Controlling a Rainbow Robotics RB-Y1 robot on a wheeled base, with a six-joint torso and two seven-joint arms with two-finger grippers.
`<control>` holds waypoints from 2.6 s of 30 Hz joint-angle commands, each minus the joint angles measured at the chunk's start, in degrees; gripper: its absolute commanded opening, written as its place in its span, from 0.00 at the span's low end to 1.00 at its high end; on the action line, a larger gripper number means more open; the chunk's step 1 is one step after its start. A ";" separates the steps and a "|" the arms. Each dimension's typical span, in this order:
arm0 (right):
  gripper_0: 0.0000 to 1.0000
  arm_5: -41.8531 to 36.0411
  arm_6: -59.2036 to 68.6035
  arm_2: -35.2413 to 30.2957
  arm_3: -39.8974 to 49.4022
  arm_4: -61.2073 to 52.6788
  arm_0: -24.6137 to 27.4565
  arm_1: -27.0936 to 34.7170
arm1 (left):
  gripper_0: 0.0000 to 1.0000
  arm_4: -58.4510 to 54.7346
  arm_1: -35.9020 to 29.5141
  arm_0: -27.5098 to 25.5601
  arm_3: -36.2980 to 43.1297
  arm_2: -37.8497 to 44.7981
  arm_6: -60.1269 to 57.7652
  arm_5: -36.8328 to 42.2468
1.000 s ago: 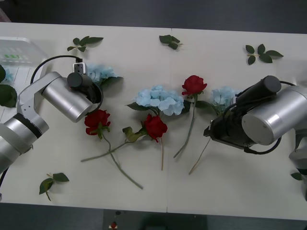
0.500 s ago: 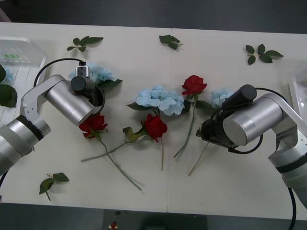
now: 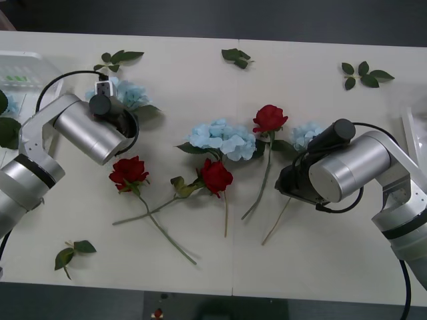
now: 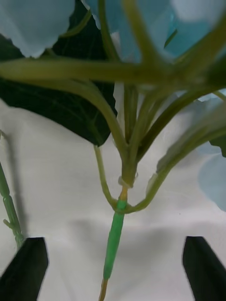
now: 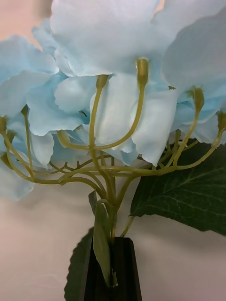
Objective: Put the red flowers into the right box and the blue flowers into the left box
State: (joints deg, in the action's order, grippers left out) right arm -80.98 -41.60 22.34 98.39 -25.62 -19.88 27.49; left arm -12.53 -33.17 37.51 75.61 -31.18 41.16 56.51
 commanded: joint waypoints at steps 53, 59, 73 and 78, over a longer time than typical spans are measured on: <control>0.00 -12.97 -61.85 -36.58 16.40 -53.74 -0.60 -1.04 | 0.00 -38.88 -33.01 -31.01 12.90 46.39 39.08 14.51; 0.00 -10.25 -67.21 -36.75 14.20 -61.13 -2.54 -1.04 | 0.09 -40.11 -33.01 -31.54 9.21 44.89 40.31 12.84; 0.00 -8.84 -70.02 -37.19 12.00 -69.92 -9.74 -4.29 | 0.83 -44.24 -32.92 -32.15 8.94 44.63 41.37 8.44; 0.00 -8.67 -70.02 -37.11 10.42 -71.23 -13.00 -6.49 | 1.00 -49.96 -33.01 -32.06 9.38 47.27 42.07 7.92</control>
State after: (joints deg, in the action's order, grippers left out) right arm -90.35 -109.93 -13.97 108.51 -96.06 -30.33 22.26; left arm -60.53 -64.33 5.08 84.00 13.39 80.92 64.82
